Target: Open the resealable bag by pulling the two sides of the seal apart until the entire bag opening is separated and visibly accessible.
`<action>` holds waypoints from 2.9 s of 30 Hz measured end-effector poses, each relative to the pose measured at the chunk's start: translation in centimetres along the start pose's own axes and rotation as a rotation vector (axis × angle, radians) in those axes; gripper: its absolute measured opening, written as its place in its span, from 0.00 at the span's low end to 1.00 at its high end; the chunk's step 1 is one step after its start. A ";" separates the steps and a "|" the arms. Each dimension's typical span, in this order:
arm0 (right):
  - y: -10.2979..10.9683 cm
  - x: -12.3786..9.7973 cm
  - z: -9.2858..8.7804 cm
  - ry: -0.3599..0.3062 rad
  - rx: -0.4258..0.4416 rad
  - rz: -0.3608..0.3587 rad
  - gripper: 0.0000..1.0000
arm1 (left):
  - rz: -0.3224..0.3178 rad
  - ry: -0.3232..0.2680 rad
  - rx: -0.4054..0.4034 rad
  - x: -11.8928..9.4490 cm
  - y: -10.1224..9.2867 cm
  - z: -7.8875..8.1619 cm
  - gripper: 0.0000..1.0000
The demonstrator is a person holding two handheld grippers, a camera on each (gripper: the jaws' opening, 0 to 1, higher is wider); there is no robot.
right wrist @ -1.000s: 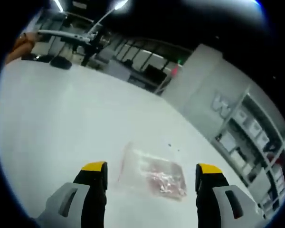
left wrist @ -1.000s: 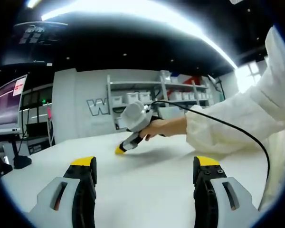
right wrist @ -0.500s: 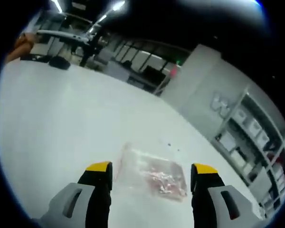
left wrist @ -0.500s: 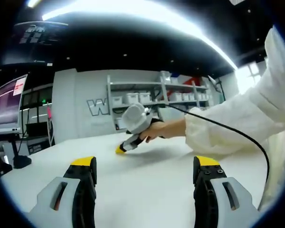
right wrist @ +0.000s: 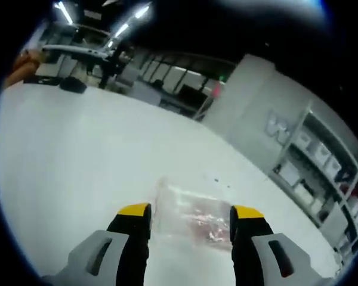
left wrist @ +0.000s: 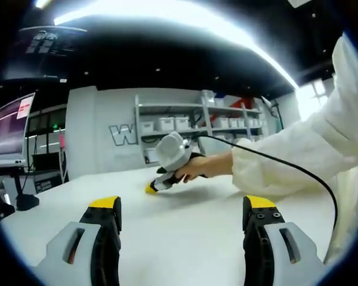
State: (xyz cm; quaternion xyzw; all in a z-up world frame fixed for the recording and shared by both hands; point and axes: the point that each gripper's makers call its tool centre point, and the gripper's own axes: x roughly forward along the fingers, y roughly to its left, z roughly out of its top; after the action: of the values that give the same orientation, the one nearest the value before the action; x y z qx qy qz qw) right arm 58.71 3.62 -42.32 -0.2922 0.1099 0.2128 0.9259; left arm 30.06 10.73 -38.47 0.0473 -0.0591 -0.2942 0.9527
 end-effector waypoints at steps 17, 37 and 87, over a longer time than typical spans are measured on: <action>0.8 0.1 -0.1 -0.007 0.008 0.025 0.38 | 0.000 0.004 -0.001 0.0 0.0 -0.1 0.82; 2.0 0.4 -0.2 -0.027 0.050 0.064 0.15 | 0.000 0.003 0.000 -0.1 0.0 -0.2 0.82; 2.4 0.3 -0.8 0.000 0.154 0.067 0.00 | -0.002 0.008 -0.006 -0.6 -0.1 -0.3 0.82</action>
State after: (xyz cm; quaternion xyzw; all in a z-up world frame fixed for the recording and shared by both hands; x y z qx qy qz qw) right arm 57.79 5.08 -44.24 -0.2163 0.1357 0.2345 0.9380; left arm 29.58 10.97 -38.82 0.0457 -0.0543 -0.2952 0.9528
